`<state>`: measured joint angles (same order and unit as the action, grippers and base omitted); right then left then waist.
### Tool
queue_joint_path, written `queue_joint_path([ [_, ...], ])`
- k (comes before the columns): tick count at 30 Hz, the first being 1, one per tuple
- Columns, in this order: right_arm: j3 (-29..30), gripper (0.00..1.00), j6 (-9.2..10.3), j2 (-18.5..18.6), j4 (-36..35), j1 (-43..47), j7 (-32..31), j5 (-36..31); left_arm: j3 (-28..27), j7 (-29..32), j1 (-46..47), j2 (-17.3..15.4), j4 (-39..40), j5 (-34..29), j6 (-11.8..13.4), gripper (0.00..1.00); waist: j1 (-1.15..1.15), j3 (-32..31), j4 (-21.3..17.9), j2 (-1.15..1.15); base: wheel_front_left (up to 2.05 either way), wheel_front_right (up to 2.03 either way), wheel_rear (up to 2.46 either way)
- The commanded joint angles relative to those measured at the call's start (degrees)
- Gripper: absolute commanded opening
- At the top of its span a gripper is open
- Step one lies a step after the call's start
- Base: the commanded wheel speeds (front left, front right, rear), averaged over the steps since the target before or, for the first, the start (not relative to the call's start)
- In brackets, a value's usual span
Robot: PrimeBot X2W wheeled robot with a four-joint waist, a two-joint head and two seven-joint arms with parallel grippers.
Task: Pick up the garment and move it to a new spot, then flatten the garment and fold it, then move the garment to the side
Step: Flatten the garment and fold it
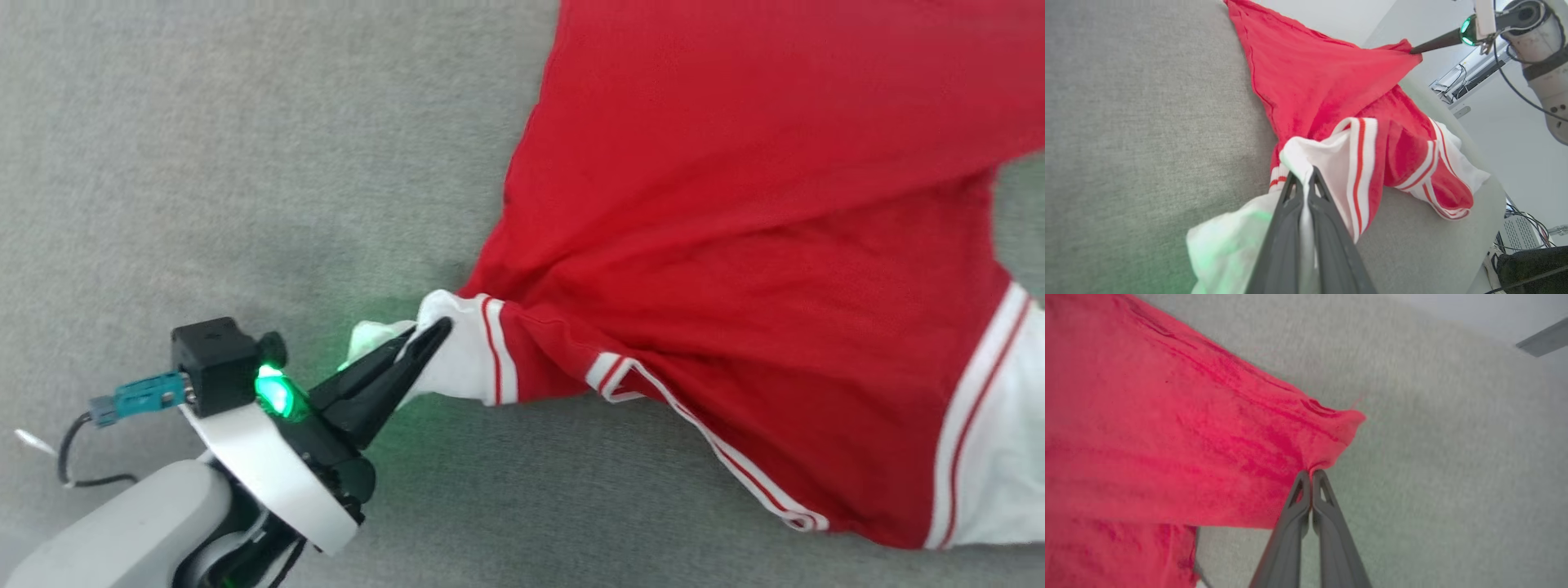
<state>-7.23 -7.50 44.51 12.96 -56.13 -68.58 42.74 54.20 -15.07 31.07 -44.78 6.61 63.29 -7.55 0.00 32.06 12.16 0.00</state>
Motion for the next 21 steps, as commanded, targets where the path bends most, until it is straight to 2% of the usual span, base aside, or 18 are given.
queue_joint_path([
  [1, 1.93, 0.00, 0.01, 1.40, -3.70, 5.89, -0.55, 2.14, -1.30, -0.11, -1.41, -0.56, -0.19, -0.85, 0.13, 0.00, 0.00, -2.12, -2.42, 0.00, 0.00, 0.00, 0.00],
  [5, 7.07, 0.00, 0.01, 3.46, -13.10, 19.85, -2.22, 4.75, -4.14, -0.11, -3.58, -1.50, -0.46, -1.47, 0.13, 0.00, 0.00, -3.35, -4.13, 0.00, 0.00, 0.00, 0.00],
  [8, 11.55, 0.00, 0.01, 2.48, -20.35, 30.34, -3.90, 5.81, -5.93, -0.11, -5.57, -2.06, -0.63, -2.11, 0.13, 0.00, 0.00, -4.12, -5.26, 0.00, 0.00, 0.00, 0.00],
  [11, 16.68, 0.00, 0.01, -1.17, -27.64, 40.21, -5.39, 6.32, -7.50, -0.11, -7.22, -2.36, -0.84, -2.31, 0.13, 0.00, 0.00, -4.86, -6.03, 0.00, 0.00, 0.00, 0.00],
  [12, 19.04, 0.00, 0.01, -3.63, -32.66, 46.81, -6.90, 5.66, -8.44, -0.11, -8.26, -2.29, -0.90, -2.34, 0.13, 0.00, 0.00, -5.17, -6.30, 0.00, 0.00, 0.00, 0.00],
  [14, 20.22, 0.00, 0.02, -6.69, -37.34, 52.83, -8.27, 5.72, -9.49, -0.11, -9.23, -2.28, -0.95, -2.27, 0.13, 0.00, 0.00, -5.36, -6.60, 0.00, 0.00, 0.00, 0.00],
  [21, 18.06, 0.00, 0.02, -13.13, -45.67, 64.75, -8.88, 4.07, -11.70, -0.11, -10.88, -2.02, -1.00, -2.02, 0.13, 0.00, 0.00, -5.34, -7.19, 0.00, 0.00, 0.00, 0.00],
])
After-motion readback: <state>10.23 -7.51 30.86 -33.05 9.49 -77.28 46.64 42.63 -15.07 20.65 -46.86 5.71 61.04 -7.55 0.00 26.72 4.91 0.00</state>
